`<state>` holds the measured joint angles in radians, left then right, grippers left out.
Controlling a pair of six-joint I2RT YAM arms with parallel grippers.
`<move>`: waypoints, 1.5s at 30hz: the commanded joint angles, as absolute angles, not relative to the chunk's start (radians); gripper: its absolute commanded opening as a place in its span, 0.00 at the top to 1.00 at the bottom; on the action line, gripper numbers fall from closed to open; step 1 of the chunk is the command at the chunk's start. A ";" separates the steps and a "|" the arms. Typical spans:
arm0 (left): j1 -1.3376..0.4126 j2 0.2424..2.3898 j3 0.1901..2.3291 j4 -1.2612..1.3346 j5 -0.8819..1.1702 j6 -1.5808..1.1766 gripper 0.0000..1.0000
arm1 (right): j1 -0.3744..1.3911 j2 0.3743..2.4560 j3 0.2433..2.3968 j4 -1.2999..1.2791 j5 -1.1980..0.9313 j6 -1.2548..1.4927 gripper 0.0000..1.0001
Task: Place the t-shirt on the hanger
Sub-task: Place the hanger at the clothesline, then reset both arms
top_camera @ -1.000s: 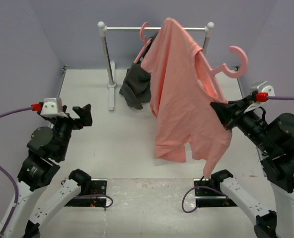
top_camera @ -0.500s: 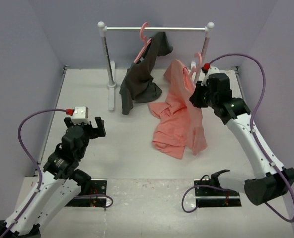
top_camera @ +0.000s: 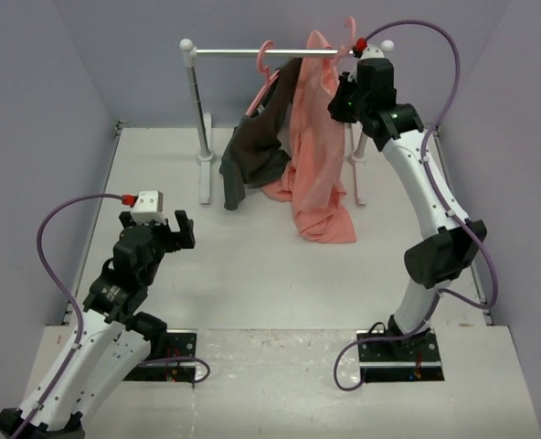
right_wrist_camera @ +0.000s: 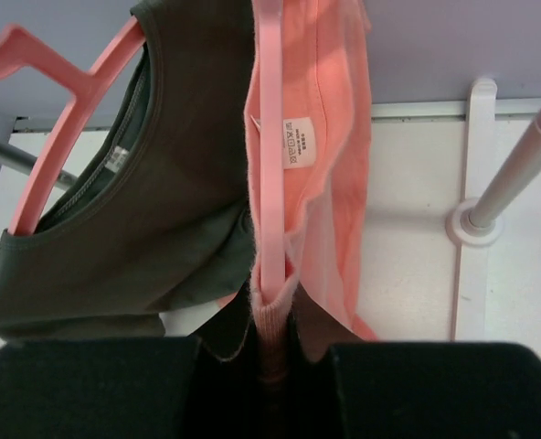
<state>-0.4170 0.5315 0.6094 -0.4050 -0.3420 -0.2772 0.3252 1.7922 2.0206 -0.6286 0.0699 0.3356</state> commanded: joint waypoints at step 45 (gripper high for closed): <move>-0.228 0.531 0.627 -0.390 -0.623 -0.369 0.00 | 0.322 0.646 1.005 -0.548 0.302 0.298 0.01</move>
<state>-0.2500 0.5483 0.6136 -0.4272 -0.5723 -0.3580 0.3239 0.7905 1.1135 -0.5736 0.2424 0.3255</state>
